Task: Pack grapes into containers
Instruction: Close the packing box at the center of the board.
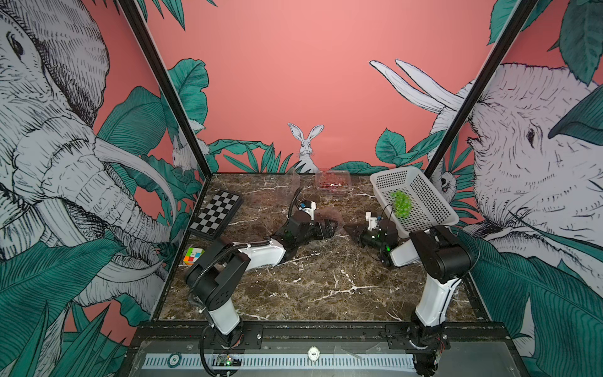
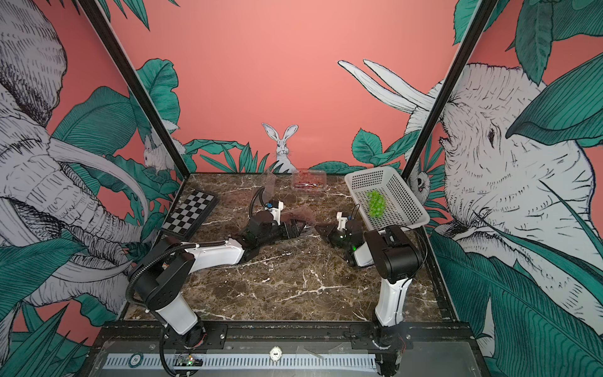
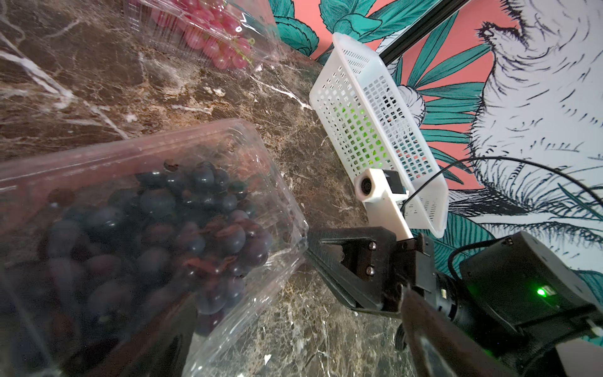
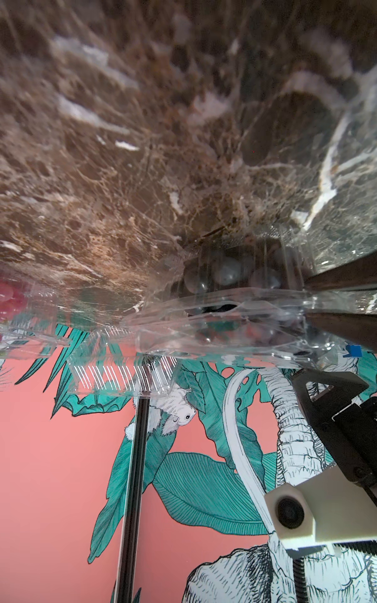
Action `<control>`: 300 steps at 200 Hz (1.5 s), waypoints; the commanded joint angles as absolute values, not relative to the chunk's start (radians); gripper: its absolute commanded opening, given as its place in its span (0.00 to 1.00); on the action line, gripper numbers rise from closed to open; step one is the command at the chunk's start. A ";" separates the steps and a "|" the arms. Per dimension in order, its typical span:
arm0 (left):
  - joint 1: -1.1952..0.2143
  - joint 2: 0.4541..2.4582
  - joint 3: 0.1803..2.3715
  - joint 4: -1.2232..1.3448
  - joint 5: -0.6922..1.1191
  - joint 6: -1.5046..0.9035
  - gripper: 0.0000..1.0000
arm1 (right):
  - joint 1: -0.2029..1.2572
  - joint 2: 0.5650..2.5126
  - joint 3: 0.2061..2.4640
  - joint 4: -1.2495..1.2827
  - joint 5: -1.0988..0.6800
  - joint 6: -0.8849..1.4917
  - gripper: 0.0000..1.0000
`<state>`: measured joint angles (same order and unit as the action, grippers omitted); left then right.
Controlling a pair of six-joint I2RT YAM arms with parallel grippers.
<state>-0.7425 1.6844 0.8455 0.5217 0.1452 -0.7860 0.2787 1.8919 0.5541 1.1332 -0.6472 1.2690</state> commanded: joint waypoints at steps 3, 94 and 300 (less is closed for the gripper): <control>-0.738 1.649 0.824 0.507 0.143 -0.794 0.99 | 0.276 1.902 0.552 1.153 -0.641 1.301 0.14; -0.737 1.654 0.818 0.513 0.144 -0.795 0.99 | 0.276 2.010 0.565 1.324 -0.634 1.472 0.13; -0.736 1.657 0.812 0.519 0.145 -0.796 0.99 | 0.301 1.992 0.584 1.203 -0.611 1.341 0.08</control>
